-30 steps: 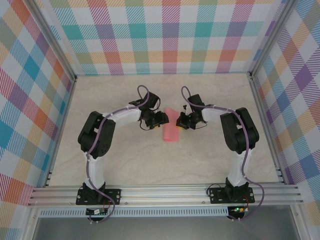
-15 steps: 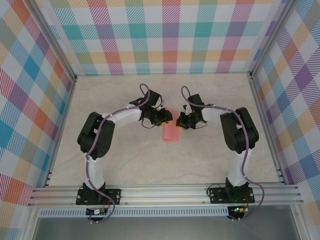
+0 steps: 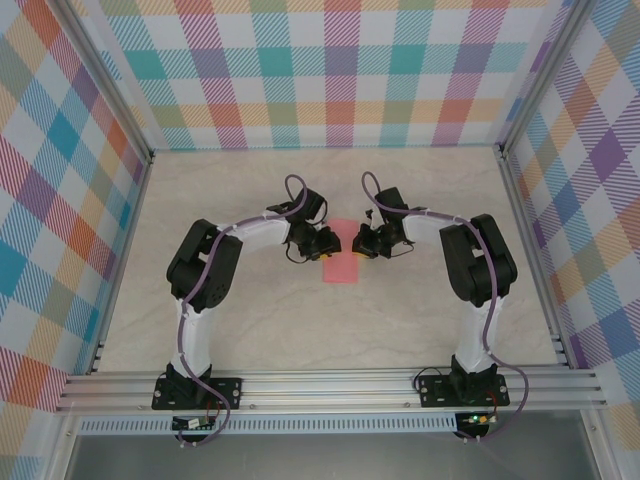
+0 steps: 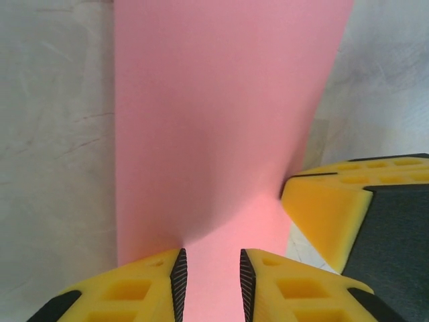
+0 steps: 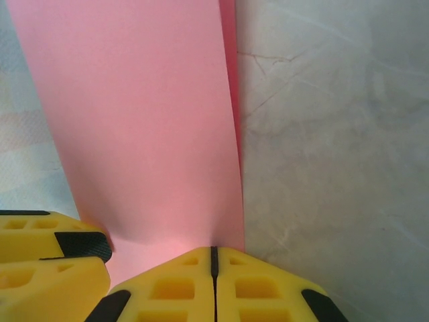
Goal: Fold a paper plane with a square sheet of paper (fold left side to right side)
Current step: First fold the square sheet of paper in half at the center of the table.
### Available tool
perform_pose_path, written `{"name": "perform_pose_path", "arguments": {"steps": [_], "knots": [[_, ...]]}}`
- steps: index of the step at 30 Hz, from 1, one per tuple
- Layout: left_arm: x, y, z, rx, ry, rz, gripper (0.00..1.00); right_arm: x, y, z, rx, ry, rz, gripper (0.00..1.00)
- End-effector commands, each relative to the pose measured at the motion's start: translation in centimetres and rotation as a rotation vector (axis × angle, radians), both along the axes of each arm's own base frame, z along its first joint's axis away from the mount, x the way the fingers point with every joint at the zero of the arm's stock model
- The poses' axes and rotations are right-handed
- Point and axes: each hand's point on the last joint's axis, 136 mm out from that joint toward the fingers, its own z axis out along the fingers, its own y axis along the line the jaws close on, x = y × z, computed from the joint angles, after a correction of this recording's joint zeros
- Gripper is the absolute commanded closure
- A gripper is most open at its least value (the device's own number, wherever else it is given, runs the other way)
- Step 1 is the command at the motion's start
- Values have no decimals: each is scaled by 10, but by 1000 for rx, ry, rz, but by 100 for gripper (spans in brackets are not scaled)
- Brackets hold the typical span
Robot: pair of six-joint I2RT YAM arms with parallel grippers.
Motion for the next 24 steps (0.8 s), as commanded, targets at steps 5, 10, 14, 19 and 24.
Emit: {"name": "perform_pose_path", "arguments": {"steps": [5, 10, 14, 19, 24], "knots": [[-15, 21, -30, 92, 50, 1, 71, -32, -24, -47, -164, 135, 14, 94], [-19, 33, -30, 90, 60, 11, 71, -33, -24, -48, -162, 141, 19, 94], [-17, 40, -19, 68, 47, 21, 70, -34, -24, -48, -163, 141, 21, 94], [-12, 46, 6, 46, -1, 23, 70, -33, -21, -47, -157, 137, 26, 94], [-8, 27, 36, -67, -65, -26, 71, -32, -18, -43, -154, 128, 35, 94]]}}
